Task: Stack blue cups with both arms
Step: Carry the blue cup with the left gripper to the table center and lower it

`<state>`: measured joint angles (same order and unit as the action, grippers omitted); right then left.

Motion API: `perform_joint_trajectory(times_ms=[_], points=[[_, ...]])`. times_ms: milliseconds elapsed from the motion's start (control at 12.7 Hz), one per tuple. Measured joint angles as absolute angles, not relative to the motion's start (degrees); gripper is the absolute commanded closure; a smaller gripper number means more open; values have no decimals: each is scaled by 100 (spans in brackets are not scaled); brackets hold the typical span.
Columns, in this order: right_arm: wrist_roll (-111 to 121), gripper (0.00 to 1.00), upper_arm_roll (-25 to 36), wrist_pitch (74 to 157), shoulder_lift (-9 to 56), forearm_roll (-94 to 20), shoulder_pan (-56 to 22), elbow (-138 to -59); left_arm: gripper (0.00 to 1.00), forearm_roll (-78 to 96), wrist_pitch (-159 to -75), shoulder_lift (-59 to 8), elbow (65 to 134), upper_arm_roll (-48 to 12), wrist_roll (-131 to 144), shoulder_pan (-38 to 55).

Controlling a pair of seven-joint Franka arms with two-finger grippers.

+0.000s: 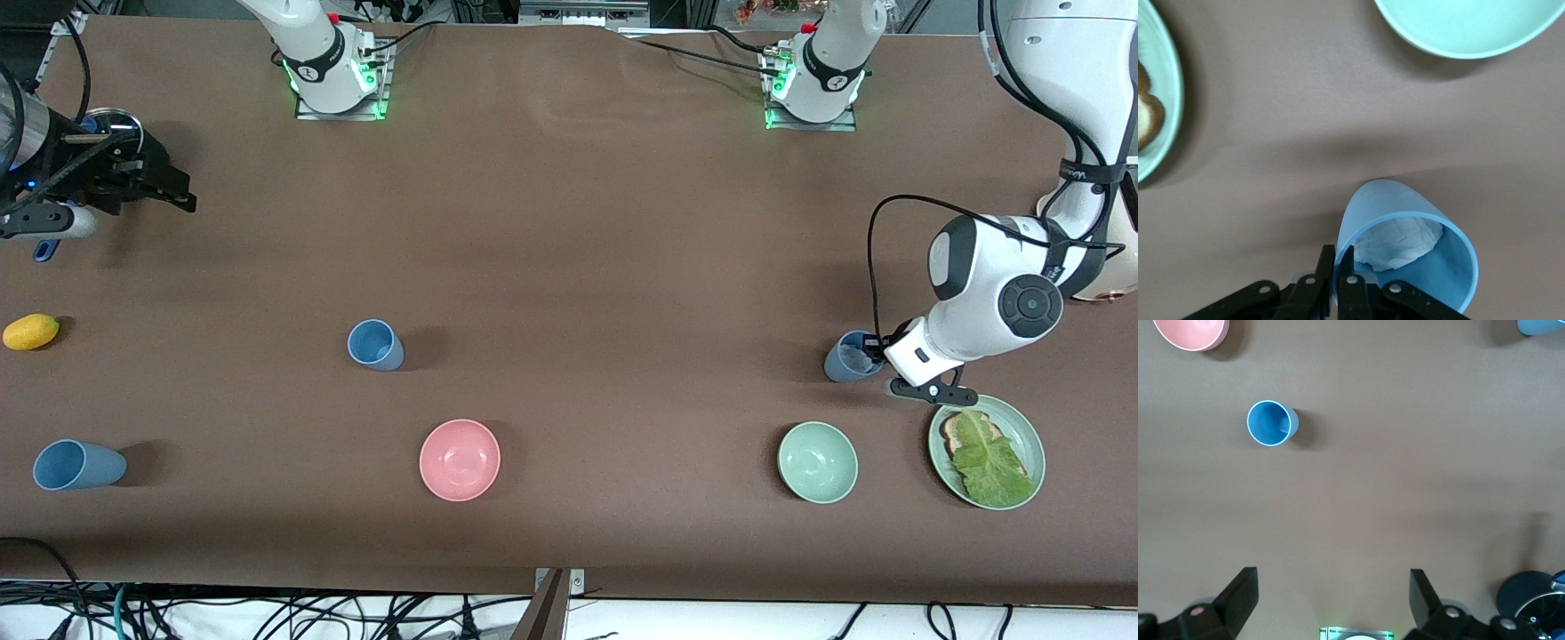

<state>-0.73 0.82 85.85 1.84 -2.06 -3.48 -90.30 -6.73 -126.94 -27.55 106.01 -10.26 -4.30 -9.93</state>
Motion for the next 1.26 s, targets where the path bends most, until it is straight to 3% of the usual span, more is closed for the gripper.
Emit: perform_joint_trajectory(times_ms=[394,788,1261], points=[[-73,0,81,8585,184,-206,-348,-9030,100,-73,-11962,-2575,10263,-1701,-86,-990],[-73,0,81,8585,185,-206,-348,-9030,100,-5,-11658,-2496,10261,-3145,2555,-751],[-73,0,82,8585,186,-206,-348,-9030,100,-4,-12435,-3009,10292,-3220,4667,617]])
